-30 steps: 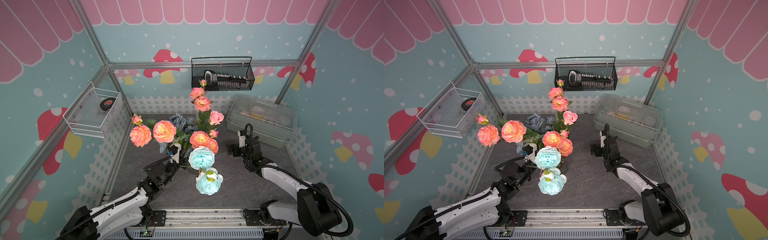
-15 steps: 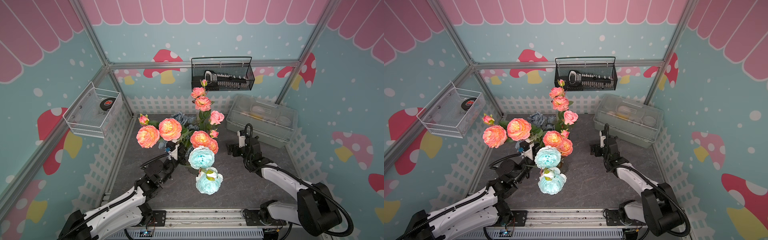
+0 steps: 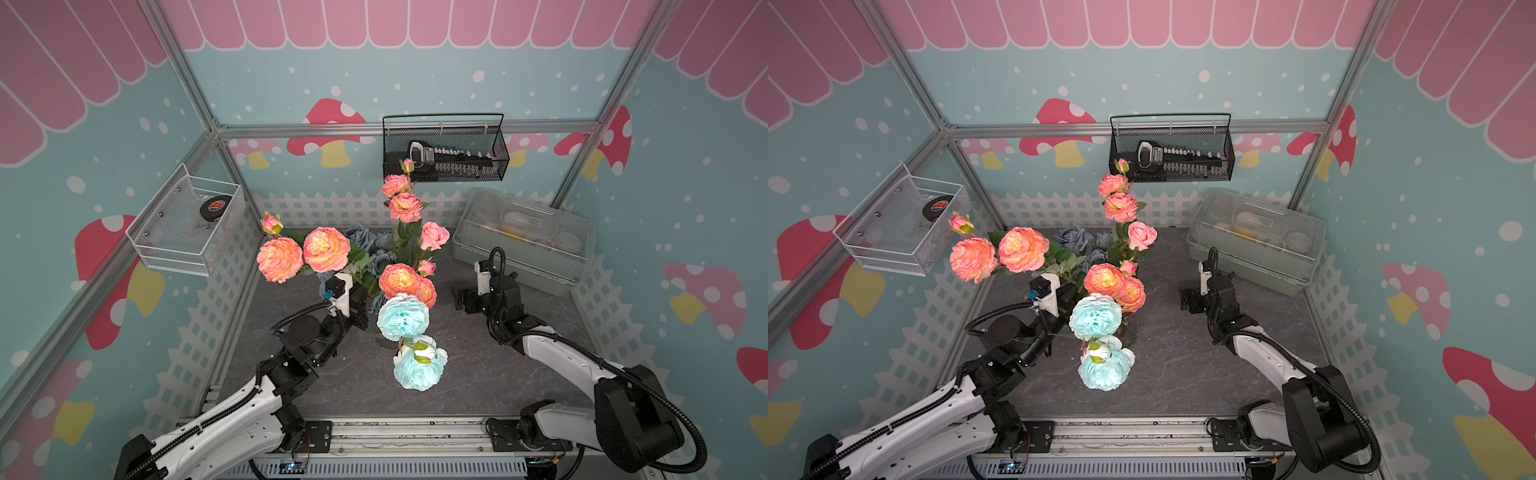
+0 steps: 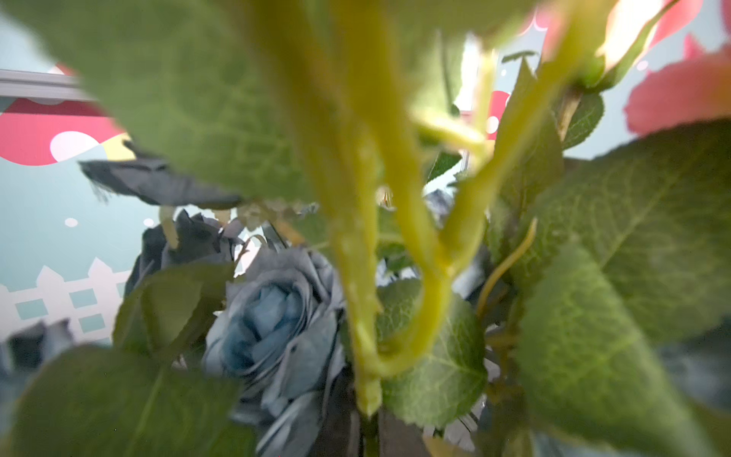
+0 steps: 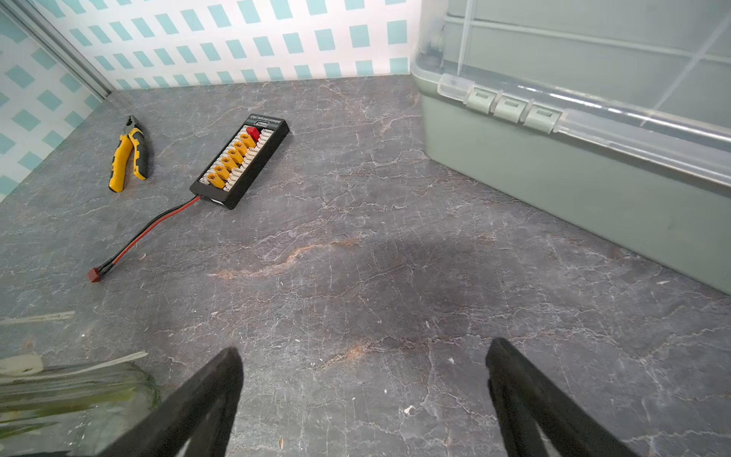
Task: Pick out pink flowers from the vase
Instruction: Pick up the flower from the vase.
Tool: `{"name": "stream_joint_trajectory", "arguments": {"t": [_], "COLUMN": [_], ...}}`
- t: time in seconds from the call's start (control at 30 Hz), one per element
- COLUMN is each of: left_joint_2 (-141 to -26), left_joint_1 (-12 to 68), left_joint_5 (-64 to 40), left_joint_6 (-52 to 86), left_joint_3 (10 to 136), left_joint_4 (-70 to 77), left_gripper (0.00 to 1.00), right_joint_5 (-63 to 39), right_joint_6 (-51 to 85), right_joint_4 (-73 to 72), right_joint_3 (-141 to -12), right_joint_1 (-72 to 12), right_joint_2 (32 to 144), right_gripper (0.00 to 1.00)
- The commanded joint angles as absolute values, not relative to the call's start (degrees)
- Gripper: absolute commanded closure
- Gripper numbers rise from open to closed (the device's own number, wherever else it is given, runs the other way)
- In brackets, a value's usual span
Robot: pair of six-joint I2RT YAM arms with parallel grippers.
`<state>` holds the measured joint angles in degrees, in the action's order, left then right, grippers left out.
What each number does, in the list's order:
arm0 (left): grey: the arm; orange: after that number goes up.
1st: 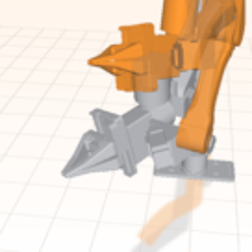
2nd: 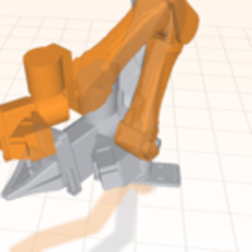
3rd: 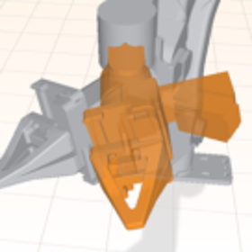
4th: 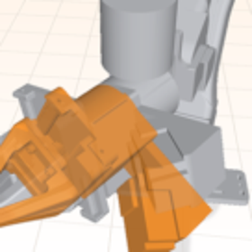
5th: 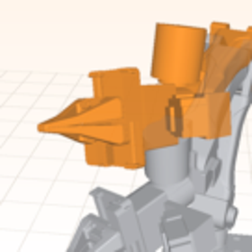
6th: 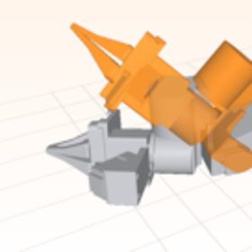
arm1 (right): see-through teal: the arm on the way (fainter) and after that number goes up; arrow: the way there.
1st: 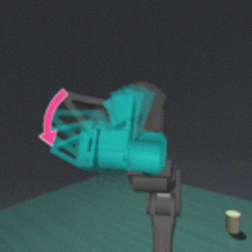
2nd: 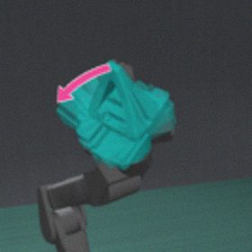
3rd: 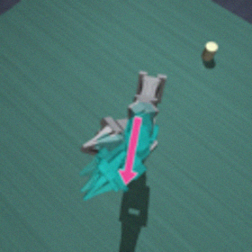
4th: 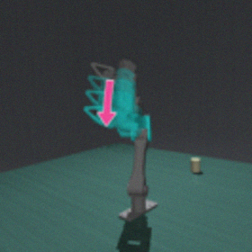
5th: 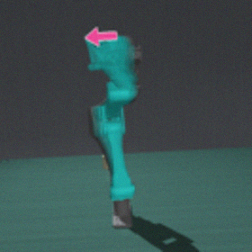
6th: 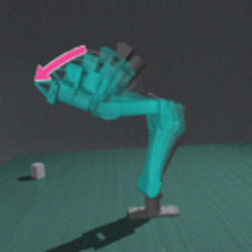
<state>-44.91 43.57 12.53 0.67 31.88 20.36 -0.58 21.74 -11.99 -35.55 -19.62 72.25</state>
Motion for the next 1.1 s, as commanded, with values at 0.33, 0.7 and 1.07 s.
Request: {"name": "stream_joint_trajectory", "arguments": {"t": [0.33, 0.7, 1.07], "left_joint_2": [-42.19, -40.97, -47.89], "left_joint_1": [43.24, 43.24, 43.25], "left_joint_5": [14.78, 16.98, 14.03], "left_joint_6": [-2.58, -3.75, -11.09], "left_joint_3": [47.57, 64.64, 75.08], "left_joint_4": [5.78, -7.15, -4.1], "left_gripper": [0.95, 0.99, 1.0], "right_joint_5": [-1.21, -2.14, -2.5], "right_joint_6": [22.47, 21.9, 17.83], "right_joint_4": [-12.3, -11.34, -7.67], "right_joint_3": [-36.93, -37.94, -43.22], "right_joint_1": [-20.39, -21.3, -25.02], "right_joint_2": [71.54, 68.68, 67.24], "right_gripper": [0.05, 0.05, 0.05]}}
